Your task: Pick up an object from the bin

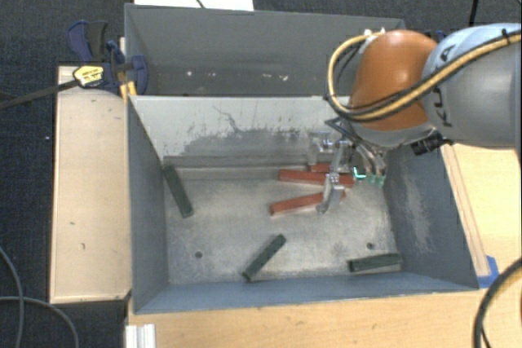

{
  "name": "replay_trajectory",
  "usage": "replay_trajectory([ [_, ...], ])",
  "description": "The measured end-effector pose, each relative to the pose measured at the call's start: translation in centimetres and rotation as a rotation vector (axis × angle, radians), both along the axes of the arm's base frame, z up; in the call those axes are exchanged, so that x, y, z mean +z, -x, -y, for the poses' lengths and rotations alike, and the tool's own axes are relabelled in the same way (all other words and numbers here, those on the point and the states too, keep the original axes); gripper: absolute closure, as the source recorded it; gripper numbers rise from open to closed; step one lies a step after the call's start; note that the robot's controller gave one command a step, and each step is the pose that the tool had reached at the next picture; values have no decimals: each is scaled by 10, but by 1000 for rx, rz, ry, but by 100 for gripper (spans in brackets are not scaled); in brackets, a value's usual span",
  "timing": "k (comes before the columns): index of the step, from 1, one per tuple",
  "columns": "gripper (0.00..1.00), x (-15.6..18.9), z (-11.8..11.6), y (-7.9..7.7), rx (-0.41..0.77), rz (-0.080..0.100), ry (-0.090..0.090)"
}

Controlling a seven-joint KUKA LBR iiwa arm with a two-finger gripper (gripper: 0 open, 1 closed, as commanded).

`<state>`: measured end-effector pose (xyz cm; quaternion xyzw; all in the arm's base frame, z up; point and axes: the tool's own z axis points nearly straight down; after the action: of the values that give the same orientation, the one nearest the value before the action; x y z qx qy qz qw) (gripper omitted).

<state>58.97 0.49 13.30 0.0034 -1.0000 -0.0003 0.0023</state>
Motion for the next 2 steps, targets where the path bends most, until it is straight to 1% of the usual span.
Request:
replay_trajectory([
  [1,0,4,0,-2,0,7,0],
  [2,100,-63,-34,8,140,5,-1],
])
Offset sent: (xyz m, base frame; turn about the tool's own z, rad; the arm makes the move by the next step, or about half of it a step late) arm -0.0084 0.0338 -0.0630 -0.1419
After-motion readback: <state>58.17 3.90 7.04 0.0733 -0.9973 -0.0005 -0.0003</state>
